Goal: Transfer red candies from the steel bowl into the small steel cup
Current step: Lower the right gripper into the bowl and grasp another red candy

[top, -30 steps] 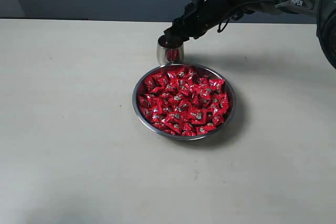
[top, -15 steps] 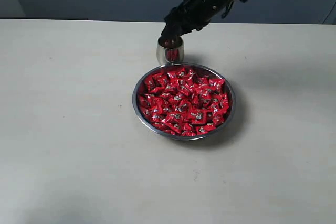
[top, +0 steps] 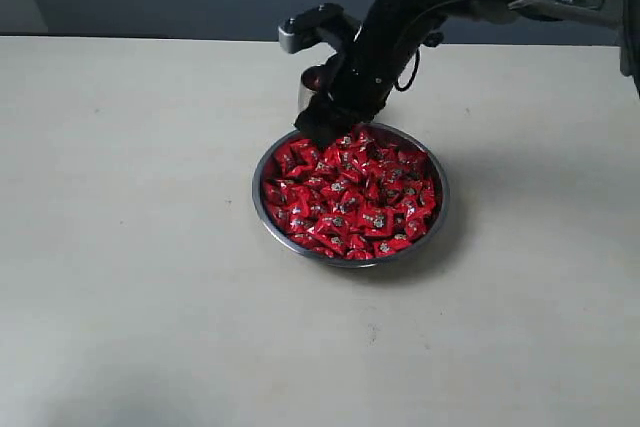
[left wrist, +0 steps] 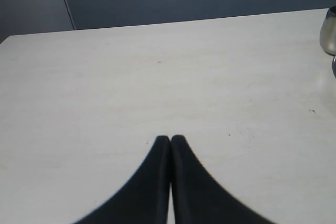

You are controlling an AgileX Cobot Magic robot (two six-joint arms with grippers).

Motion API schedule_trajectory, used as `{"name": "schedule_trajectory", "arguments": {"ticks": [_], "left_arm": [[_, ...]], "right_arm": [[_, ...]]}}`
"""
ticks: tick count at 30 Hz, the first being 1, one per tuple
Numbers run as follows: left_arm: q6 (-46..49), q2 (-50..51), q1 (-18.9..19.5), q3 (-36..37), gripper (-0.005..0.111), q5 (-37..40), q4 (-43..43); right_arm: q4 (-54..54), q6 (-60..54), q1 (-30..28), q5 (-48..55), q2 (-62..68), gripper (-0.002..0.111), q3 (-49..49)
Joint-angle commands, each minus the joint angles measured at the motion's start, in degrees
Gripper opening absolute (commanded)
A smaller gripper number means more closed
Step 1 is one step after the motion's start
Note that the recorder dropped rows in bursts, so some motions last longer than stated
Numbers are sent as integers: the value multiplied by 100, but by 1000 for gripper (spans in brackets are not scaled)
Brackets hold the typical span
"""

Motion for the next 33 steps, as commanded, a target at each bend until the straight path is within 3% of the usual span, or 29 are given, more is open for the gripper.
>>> {"name": "schedule_trajectory", "arguments": {"ticks": [1, 19, 21, 23, 25, 33], "left_arm": [[-9, -27, -46, -48, 0, -31, 11], [-9, -27, -46, -48, 0, -31, 11], [-9, -27, -46, -48, 0, -31, 11], [-9, -27, -46, -48, 0, -31, 11], [-9, -27, -46, -48, 0, -31, 11], [-9, -27, -46, -48, 0, -31, 11]], "right_arm": [[-779, 584, 228, -316, -67, 41, 34], [-674, 595, 356, -624, 527, 41, 34], [-674, 595, 356, -599, 556, 36, 34], [-674, 595, 356, -596, 556, 21, 34], [-674, 611, 356, -586, 528, -1, 34], [-686, 638, 356, -418, 82, 0, 34]]}}
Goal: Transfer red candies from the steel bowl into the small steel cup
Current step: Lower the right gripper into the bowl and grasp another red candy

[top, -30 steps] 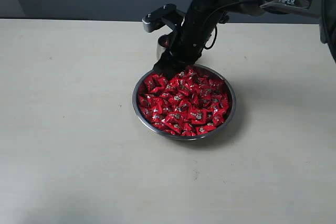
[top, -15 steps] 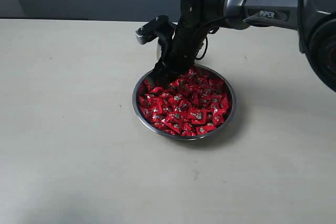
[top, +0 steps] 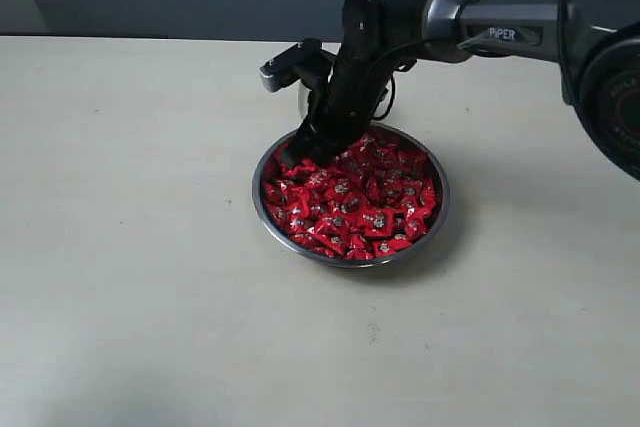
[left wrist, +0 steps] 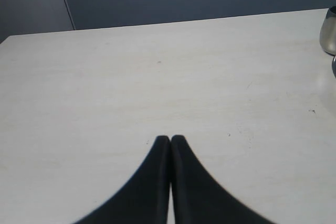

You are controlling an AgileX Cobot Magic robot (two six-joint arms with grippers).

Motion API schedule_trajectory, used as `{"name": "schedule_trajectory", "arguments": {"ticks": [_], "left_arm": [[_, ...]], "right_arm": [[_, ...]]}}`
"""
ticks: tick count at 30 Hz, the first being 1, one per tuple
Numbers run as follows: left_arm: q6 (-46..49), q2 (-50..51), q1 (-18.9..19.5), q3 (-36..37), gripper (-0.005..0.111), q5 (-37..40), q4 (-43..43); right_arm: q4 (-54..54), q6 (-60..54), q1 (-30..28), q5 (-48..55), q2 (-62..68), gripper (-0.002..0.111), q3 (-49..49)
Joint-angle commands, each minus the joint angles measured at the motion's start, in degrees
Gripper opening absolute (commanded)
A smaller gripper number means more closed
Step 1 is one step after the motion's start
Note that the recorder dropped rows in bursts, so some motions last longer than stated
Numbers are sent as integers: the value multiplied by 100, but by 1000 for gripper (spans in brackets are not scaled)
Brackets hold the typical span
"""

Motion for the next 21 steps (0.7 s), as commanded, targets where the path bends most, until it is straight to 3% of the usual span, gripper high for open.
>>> {"name": "schedule_trajectory", "arguments": {"ticks": [1, 11, 21], "left_arm": [[-9, -27, -46, -48, 0, -31, 11], [-9, -27, -46, -48, 0, -31, 11], [-9, -27, -46, -48, 0, -31, 11]], "right_arm": [[-9, 18, 1, 149, -381, 0, 13], [269, 143, 1, 76, -736, 0, 13], [336, 143, 1, 66, -135, 1, 13]]}}
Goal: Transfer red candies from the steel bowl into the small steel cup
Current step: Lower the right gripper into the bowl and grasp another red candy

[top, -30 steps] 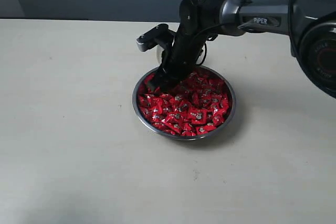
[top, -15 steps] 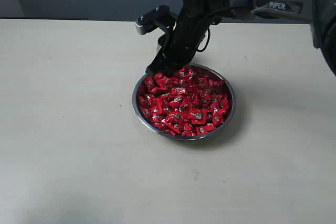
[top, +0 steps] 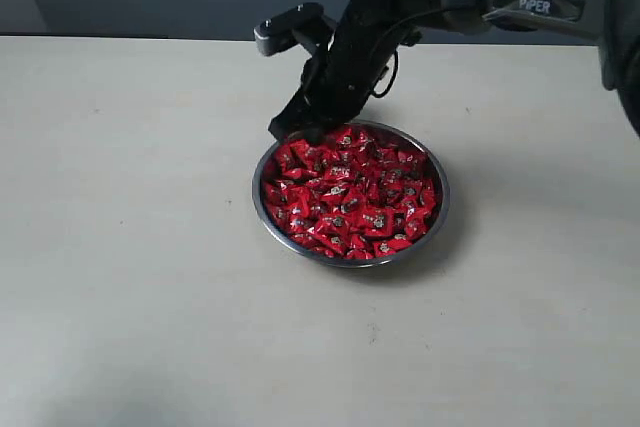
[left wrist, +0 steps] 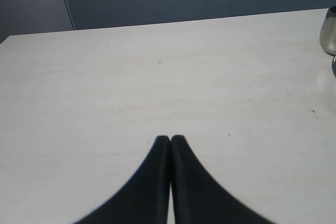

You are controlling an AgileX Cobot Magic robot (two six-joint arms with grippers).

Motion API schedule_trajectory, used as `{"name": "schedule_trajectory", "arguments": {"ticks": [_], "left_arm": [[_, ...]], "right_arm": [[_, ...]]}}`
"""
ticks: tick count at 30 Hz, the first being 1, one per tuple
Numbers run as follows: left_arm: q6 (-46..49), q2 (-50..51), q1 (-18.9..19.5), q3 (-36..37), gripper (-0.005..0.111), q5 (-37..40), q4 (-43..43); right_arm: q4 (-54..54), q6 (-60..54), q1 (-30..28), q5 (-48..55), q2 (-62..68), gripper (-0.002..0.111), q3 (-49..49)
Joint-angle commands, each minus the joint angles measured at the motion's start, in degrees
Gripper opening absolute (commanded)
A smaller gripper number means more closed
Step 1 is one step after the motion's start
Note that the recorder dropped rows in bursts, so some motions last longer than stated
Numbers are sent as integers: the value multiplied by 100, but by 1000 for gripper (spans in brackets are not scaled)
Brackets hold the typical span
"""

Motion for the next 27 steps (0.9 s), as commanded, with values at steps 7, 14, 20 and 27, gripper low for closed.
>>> {"name": "schedule_trajectory", "arguments": {"ticks": [7, 14, 20, 27], "left_arm": [[-9, -27, -46, -48, 0, -31, 11], [-9, -27, -46, -48, 0, -31, 11], [-9, -27, -46, -48, 0, -31, 11], [-9, -27, -46, -48, 0, -31, 11]], "right_arm": [[28, 13, 1, 48, 269, 1, 13], [28, 13, 1, 247, 269, 1, 13], [28, -5, 1, 360, 269, 1, 13], [1, -66, 1, 494, 269, 34, 13]]}}
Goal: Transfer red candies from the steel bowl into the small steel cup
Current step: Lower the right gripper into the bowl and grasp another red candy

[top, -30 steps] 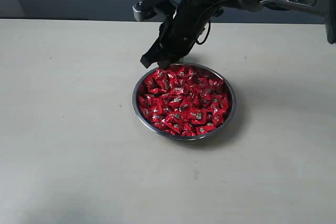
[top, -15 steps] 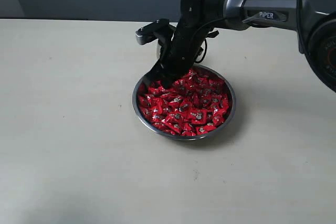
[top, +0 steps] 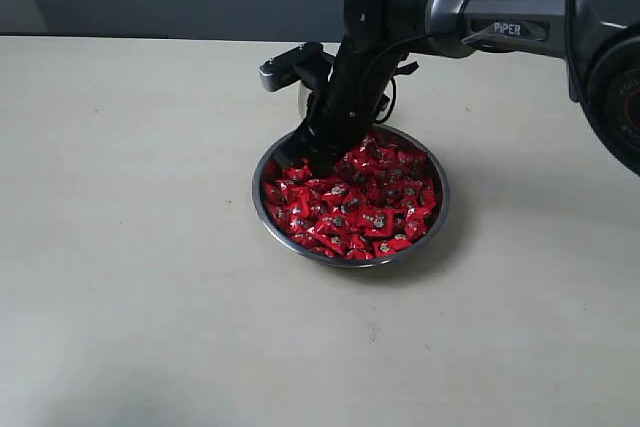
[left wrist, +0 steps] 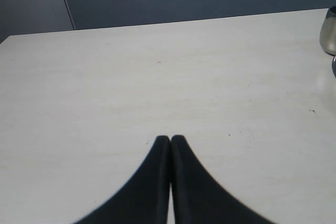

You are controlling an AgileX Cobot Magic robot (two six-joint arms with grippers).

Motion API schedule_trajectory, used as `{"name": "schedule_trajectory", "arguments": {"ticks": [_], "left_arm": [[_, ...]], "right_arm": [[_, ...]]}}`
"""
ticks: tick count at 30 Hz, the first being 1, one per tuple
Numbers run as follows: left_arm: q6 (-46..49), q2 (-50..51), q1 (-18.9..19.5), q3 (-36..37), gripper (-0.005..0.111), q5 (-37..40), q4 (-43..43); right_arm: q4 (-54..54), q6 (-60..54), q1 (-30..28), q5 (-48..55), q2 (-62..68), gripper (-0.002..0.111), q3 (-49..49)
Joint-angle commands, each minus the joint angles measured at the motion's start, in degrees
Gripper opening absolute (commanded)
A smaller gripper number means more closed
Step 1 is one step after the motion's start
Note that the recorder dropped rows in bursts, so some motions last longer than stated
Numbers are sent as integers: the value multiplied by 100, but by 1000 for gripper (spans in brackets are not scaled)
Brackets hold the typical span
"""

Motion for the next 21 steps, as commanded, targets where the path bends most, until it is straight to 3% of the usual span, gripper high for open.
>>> {"name": "schedule_trajectory", "arguments": {"ticks": [1, 4, 10, 21], "left_arm": [[-9, -27, -46, -48, 0, -31, 11], [-9, -27, -46, -48, 0, -31, 11], [-9, -27, -46, -48, 0, -31, 11], [-9, -27, -46, -48, 0, -31, 11]], "right_arm": [[-27, -65, 1, 147, -43, 39, 13], [-88, -65, 1, 228, -43, 35, 13], [-307, -11, 1, 325, -69, -1, 13], [-372, 93, 1, 261, -478, -1, 13]]}}
